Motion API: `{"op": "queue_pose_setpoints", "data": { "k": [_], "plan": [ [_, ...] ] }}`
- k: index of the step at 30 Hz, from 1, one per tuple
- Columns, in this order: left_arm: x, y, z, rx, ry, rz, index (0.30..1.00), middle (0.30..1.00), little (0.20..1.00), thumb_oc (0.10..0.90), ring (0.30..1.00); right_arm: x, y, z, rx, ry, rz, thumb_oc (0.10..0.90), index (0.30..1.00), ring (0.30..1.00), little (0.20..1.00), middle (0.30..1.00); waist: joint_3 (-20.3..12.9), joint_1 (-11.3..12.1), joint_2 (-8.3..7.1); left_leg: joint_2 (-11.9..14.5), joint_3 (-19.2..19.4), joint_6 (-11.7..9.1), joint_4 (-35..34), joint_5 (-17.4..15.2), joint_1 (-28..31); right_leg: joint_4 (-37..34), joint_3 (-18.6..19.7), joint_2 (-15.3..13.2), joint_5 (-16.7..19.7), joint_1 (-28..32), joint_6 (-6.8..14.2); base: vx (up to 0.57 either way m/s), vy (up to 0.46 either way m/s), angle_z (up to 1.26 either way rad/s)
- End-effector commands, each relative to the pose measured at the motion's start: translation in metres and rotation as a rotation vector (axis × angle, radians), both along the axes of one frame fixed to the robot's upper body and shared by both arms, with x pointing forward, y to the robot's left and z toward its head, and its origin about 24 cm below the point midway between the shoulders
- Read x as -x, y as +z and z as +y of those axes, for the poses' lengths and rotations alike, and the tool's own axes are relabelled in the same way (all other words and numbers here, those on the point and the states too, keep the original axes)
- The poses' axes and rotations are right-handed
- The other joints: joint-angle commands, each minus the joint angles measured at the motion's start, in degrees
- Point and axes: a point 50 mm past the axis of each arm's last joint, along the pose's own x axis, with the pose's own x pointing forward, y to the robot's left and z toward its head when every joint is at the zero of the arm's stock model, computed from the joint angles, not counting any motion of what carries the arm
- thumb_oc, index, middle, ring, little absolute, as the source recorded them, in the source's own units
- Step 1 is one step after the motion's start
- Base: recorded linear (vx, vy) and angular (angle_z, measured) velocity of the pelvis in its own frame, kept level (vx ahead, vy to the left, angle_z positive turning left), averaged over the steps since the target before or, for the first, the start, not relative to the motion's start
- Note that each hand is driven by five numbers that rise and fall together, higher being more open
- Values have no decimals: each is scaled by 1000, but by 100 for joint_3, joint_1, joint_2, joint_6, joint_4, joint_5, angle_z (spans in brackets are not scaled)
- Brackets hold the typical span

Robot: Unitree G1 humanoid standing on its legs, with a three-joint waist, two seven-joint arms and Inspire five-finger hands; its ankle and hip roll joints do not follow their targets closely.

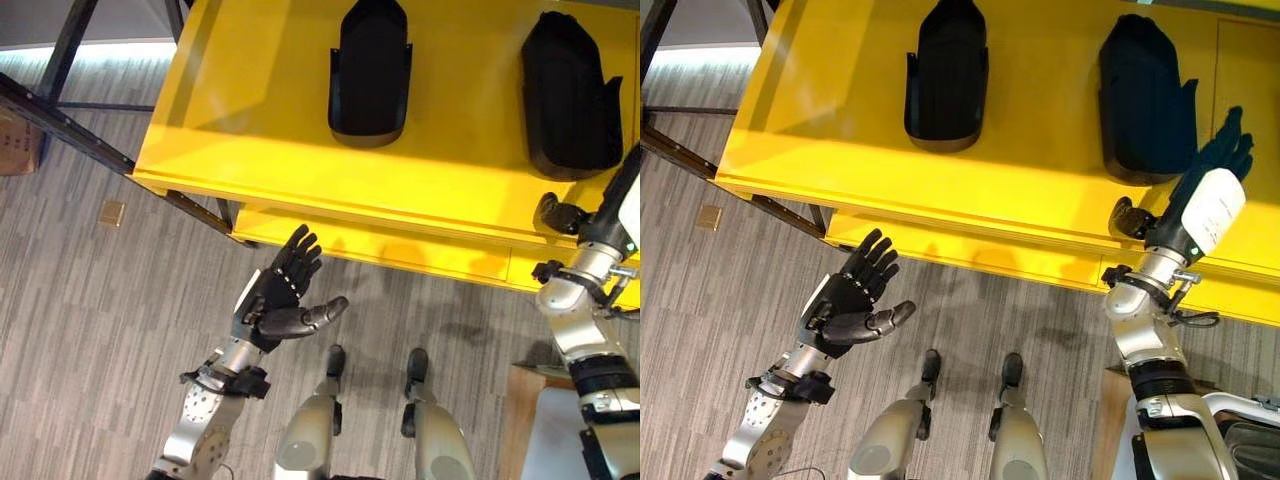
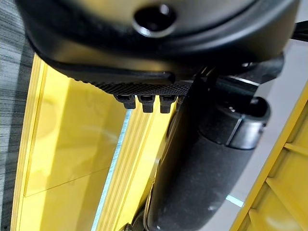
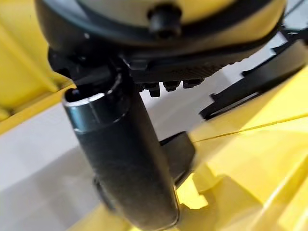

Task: Move parts from the plastic box to the shelf.

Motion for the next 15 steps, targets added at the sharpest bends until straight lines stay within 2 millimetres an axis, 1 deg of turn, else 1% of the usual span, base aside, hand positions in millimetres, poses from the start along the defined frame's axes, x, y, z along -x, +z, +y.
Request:
{"op": "queue_pose_setpoints", "data": {
  "k": [1,7,10,11,13,15],
  "plan": [
    [10,38,-6,50,-58,-224,1000,1000,1000,900,1000,3,66,-9,88,6,-245,900,1000,1000,1000,1000,-444,61,-38,-16,14,156,272,-223,-232,1200,40,-117,-1082,-150,-206,-11,-29,4],
    [12,36,-8,60,-64,-218,1000,1000,1000,900,1000,4,67,-13,74,-6,-249,900,1000,1000,1000,1000,-412,45,86,-20,-13,135,316,-188,-286,1426,25,-115,-1201,-256,-262,7,-35,2],
    [13,35,-9,57,-72,-217,1000,1000,1000,900,1000,4,68,-15,66,11,-246,900,1000,1000,1000,1000,-403,43,110,-25,-24,123,347,-177,-310,1499,17,-122,-1229,-289,-271,9,-37,1],
    [14,34,-8,57,-76,-216,1000,1000,1000,900,1000,3,71,-14,68,32,-234,900,1000,1000,1000,1000,-387,42,141,-27,-35,121,376,-177,-318,1575,22,-125,-1264,-319,-284,18,-35,-1],
    [14,34,-9,59,-80,-215,1000,1000,1000,900,1000,0,71,-13,67,64,-218,900,1000,1000,1000,1000,-381,42,174,-35,-45,113,386,-170,-329,1644,22,-125,-1301,-359,-298,8,-29,4],
    [14,34,-9,58,-82,-216,1000,1000,1000,900,1000,-1,71,-13,28,87,-215,900,1000,1000,1000,1000,-364,33,203,-31,-47,111,400,-164,-340,1711,30,-127,-1329,-396,-312,-7,-12,4]
  ]
}}
